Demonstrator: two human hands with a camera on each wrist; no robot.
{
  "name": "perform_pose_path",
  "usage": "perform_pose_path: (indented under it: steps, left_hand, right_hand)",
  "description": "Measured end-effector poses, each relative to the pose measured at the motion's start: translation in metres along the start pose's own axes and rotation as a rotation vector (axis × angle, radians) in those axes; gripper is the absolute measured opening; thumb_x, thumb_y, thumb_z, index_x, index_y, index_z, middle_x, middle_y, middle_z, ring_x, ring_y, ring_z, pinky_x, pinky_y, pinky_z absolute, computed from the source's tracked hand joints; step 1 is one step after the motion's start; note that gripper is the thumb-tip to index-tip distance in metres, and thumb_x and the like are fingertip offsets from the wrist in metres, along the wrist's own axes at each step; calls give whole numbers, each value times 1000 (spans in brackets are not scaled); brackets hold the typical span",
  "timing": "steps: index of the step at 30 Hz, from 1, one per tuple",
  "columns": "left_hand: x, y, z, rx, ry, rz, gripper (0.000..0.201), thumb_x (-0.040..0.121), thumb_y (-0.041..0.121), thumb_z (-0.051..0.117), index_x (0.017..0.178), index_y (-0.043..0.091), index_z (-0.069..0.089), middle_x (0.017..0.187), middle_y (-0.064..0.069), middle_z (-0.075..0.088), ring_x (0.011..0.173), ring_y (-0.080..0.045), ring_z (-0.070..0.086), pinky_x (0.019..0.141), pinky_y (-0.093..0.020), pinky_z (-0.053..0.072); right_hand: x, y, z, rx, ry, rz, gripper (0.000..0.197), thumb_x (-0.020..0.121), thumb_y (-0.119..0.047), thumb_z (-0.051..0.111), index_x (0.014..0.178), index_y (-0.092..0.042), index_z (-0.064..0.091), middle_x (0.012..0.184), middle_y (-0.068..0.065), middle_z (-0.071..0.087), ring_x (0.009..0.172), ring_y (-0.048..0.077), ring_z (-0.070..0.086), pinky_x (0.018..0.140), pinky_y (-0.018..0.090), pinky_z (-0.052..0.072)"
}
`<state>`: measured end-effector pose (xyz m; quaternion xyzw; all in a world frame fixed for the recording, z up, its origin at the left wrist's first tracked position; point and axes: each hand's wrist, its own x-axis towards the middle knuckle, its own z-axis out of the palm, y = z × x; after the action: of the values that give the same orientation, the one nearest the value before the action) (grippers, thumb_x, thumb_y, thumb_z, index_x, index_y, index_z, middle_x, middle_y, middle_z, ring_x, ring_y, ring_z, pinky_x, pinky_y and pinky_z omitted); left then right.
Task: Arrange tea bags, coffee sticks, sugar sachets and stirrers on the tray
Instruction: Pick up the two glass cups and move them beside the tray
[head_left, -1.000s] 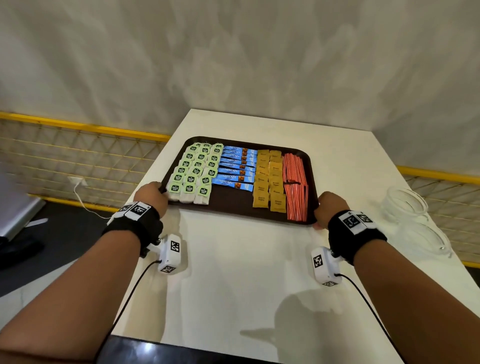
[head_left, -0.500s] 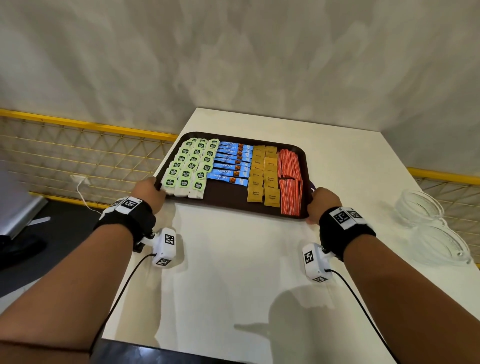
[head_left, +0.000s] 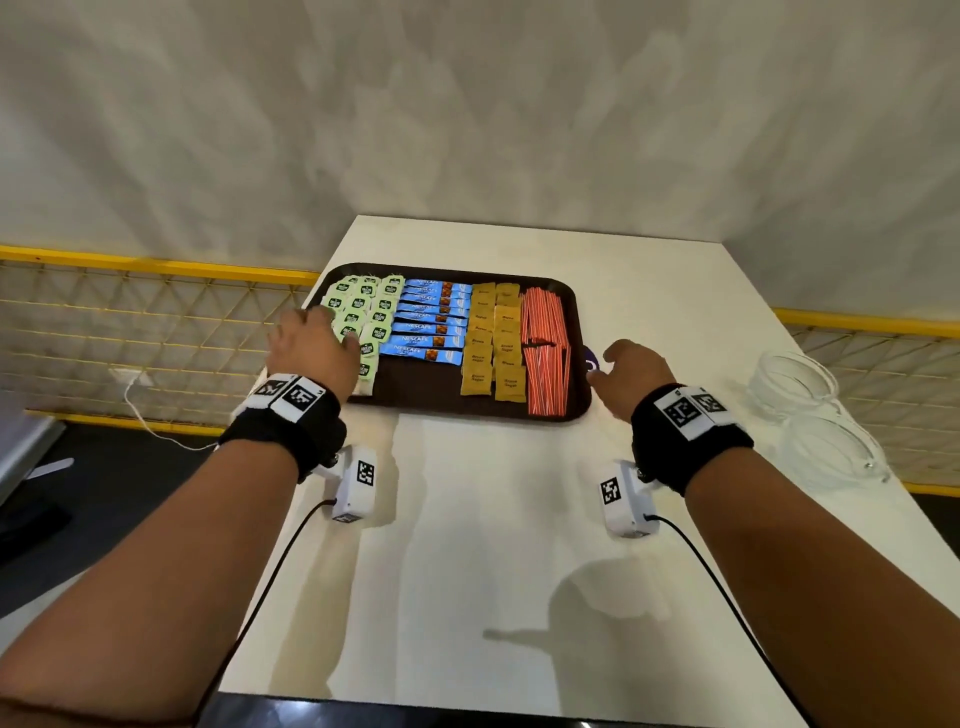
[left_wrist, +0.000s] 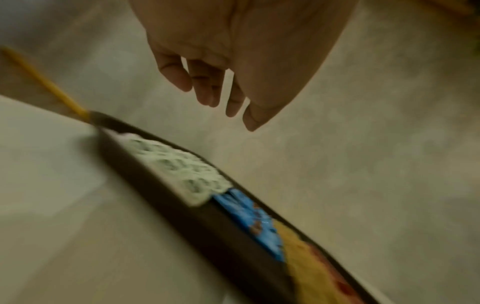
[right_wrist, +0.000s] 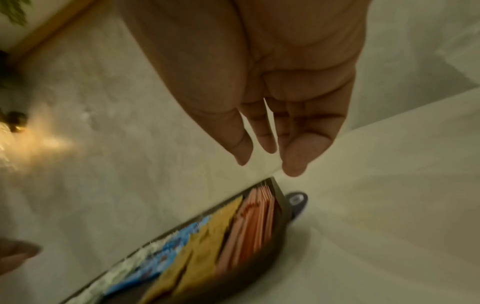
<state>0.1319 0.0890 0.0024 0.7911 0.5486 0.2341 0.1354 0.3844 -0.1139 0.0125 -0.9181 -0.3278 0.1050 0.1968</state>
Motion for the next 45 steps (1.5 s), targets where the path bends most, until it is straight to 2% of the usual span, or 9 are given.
perform_pose_path:
  steps: [4, 7, 10, 15, 19, 29, 35, 39, 45]
  left_hand:
    - [-13, 95, 12, -94, -48, 216, 43, 91, 34, 55, 129, 14, 53, 132, -17, 46, 124, -36, 40, 99, -44, 38]
    - [-30, 164, 29, -186, -126, 422, 43, 90, 35, 56, 127, 13, 53, 126, -16, 51, 121, -33, 44, 100, -39, 36]
    - [-52, 223, 49, -294, -254, 582, 45, 91, 36, 57, 129, 11, 51, 125, -14, 53, 120, -29, 47, 103, -36, 35]
    - [-90, 295, 87, -348, -504, 706, 56, 88, 40, 63, 136, 16, 44, 133, -8, 46, 113, -25, 54, 100, -37, 42]
    - [-108, 336, 119, -255, -645, 784, 76, 82, 33, 72, 145, 16, 32, 146, -9, 36, 130, -25, 43, 108, -36, 35]
    - [-96, 371, 171, -41, -833, 758, 117, 69, 29, 84, 154, 15, 5, 160, -6, 16, 146, -19, 21, 116, -31, 22]
    - [-91, 376, 199, -306, -994, 640, 118, 61, 14, 90, 153, 14, 15, 155, -5, 30, 140, -21, 34, 114, -38, 30]
    - [-96, 373, 214, -421, -967, 627, 117, 42, 41, 88, 142, 14, 33, 136, -2, 50, 128, -20, 48, 104, -33, 39]
    - [-103, 363, 222, -554, -960, 534, 89, 43, 40, 90, 114, 22, 40, 112, 5, 60, 105, -14, 59, 87, -26, 45]
  right_hand:
    - [-13, 16, -49, 34, 85, -74, 38, 92, -32, 56, 122, -8, 56, 115, 9, 63, 115, 27, 55, 94, 29, 39]
    - [-24, 42, -87, 59, 142, -78, 29, 89, -34, 58, 111, -14, 59, 88, 3, 62, 89, 25, 61, 77, 23, 37]
    - [-37, 78, -124, 64, 194, -71, 22, 88, -29, 60, 106, -17, 61, 89, 1, 62, 78, 19, 54, 73, 23, 35]
    - [-51, 157, -165, -21, 198, 1, 23, 87, -15, 56, 108, -14, 64, 97, 3, 63, 99, 25, 59, 77, 23, 37]
    - [-63, 212, -170, -102, 103, 97, 34, 85, -4, 51, 116, -13, 62, 113, 8, 64, 104, 26, 59, 77, 22, 36]
    - [-64, 260, -129, -61, -105, 108, 53, 84, -28, 67, 133, -18, 48, 128, 2, 55, 110, 18, 56, 88, 23, 40]
    - [-57, 267, -124, 6, -62, 61, 23, 88, -24, 62, 108, -13, 65, 103, 1, 67, 90, 15, 60, 73, 21, 38]
    - [-56, 271, -120, 106, -50, 75, 12, 90, -17, 58, 95, -12, 68, 79, -4, 69, 71, 10, 64, 61, 18, 45]
    - [-53, 275, -116, 220, -81, 108, 8, 88, -12, 59, 88, -14, 67, 66, -14, 63, 52, -9, 59, 56, 4, 45]
